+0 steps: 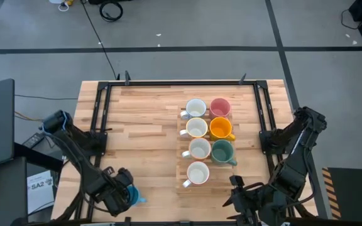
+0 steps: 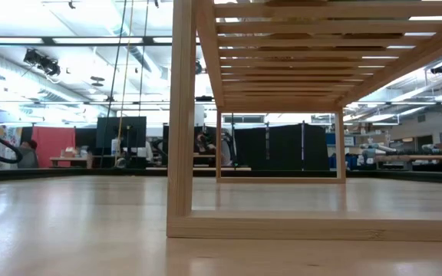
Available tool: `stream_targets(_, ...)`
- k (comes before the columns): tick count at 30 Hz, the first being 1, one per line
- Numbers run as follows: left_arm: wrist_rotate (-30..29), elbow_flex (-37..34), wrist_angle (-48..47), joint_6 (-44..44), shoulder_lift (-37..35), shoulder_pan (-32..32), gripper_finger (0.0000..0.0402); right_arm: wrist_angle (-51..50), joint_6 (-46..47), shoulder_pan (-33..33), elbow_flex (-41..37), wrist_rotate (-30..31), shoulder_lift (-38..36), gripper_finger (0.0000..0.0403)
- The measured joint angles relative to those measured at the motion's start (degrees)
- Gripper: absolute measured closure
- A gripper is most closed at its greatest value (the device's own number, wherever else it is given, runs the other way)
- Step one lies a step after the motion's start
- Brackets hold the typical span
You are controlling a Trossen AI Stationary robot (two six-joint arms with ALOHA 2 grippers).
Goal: Place coffee mugs
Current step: Put the blue mug on the shelf
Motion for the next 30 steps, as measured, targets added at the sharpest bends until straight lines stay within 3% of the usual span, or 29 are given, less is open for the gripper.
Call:
stream_targets(16,0.0,0.0,-0.7,0.1,5.2,0.1,0.0267,0.4,-0.1,0.0,0.0,0.0,0.0,0.0215)
stream_targets(30,0.7,0.1,0.0,0.5,4.9,1.4,0.0376,1.0,-0.6,0.0,0.0,1.3,0.0,0.0215)
